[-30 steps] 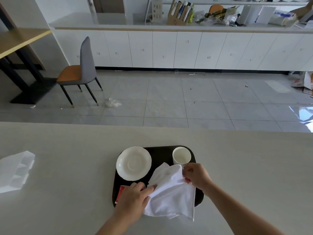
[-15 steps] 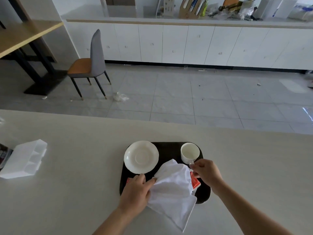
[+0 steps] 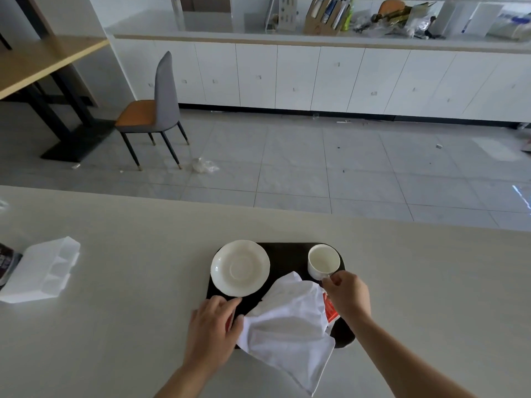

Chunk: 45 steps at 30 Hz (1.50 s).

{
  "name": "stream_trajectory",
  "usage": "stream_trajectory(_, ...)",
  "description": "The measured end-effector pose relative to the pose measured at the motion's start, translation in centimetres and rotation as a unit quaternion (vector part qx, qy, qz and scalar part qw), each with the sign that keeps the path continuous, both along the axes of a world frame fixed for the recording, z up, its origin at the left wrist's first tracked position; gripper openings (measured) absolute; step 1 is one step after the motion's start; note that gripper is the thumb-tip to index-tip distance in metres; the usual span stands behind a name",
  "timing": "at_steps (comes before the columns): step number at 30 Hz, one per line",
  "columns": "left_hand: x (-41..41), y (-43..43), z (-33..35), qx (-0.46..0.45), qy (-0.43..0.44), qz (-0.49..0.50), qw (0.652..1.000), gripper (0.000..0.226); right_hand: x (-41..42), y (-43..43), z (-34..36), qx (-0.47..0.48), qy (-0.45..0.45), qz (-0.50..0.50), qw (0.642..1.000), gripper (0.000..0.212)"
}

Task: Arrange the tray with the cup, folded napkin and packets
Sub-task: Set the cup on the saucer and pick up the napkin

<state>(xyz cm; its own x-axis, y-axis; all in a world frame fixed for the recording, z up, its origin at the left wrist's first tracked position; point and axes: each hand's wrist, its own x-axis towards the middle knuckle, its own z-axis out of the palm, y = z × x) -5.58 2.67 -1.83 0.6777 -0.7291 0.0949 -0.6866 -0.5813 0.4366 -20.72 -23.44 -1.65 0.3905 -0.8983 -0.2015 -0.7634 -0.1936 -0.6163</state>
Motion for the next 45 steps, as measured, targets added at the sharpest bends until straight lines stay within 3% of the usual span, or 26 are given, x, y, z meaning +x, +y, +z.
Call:
stream_trajectory(3,1.0,0.8,-0.8,0.017,-0.01,0.078,0.997,0.035,0.2,0.1,0.0,-0.024,0.0,-0.014,1.0,0.033)
stream_trajectory(8,1.2,0.7,-1.9,0.045,0.11,0.163,0.979,0.045,0.1,-0.1,-0.2,-0.037,-0.019,-0.024,0.999,0.038)
stream_trajectory(18,1.4,0.5,-2.0,0.028,0.118,0.174,0.977,0.035,4.1,-0.1,4.5,-0.089,-0.07,0.096,0.989,0.033)
stream_trajectory(24,1.6,0.2,-1.9,0.024,0.121,0.191,0.974,0.028,8.4,2.4,6.3,-0.04,-0.073,0.148,0.986,0.034)
stream_trajectory(33,1.8,0.2,-2.5,0.022,0.129,0.204,0.97,0.027,12.1,8.3,4.7,0.073,-0.032,0.121,0.99,0.029)
stream_trajectory(45,2.2,0.7,-2.6,0.002,0.148,0.18,0.973,0.018,13.4,11.1,2.5,0.065,0.002,0.095,0.993,0.026)
